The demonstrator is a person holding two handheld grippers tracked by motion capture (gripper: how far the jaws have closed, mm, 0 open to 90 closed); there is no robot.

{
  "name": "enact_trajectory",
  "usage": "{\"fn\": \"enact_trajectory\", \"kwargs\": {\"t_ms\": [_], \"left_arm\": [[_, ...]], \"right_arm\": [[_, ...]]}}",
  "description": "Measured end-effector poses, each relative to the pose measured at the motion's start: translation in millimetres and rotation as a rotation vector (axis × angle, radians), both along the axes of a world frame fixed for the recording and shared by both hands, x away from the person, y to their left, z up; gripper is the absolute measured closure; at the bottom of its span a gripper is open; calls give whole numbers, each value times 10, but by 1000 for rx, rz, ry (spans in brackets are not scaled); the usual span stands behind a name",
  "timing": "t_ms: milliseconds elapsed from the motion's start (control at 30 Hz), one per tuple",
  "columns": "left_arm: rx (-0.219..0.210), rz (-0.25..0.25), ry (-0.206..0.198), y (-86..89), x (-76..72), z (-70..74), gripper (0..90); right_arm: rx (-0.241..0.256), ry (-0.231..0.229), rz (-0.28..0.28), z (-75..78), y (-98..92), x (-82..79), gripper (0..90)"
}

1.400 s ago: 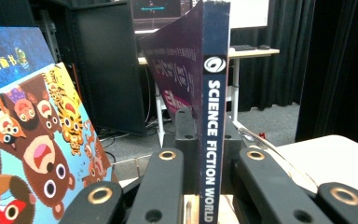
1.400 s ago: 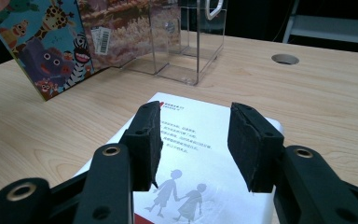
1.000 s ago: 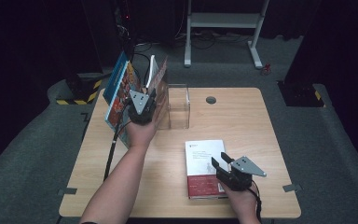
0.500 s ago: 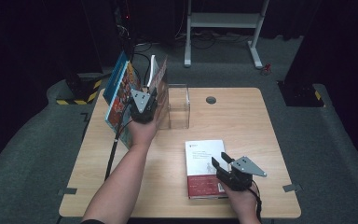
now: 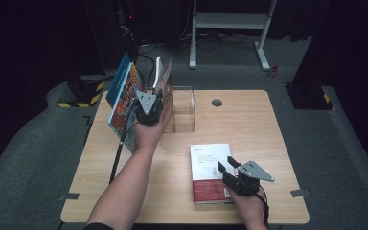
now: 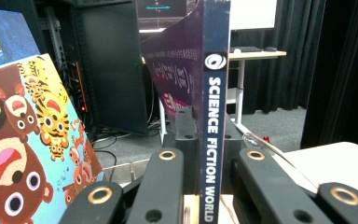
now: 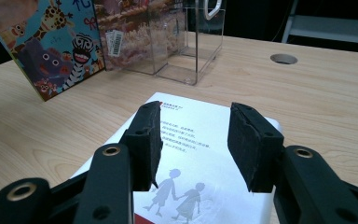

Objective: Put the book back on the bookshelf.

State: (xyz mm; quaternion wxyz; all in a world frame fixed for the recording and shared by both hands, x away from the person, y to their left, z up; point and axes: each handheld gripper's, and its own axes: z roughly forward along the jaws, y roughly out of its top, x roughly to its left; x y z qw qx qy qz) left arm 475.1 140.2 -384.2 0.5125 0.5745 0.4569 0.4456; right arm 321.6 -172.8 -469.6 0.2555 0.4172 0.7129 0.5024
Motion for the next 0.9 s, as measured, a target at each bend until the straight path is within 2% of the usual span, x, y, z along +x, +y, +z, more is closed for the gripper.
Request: {"fn": "enact_trajectory", "kwargs": {"t_ms": [600, 900], "left_arm": [[-13, 0, 1, -42, 41, -33, 841], [-21, -5, -1, -41, 7, -79, 838]], "right_arm": [[1, 1, 3, -3, -3, 3, 543], [-3, 0, 5, -9, 7, 4, 543]]}}
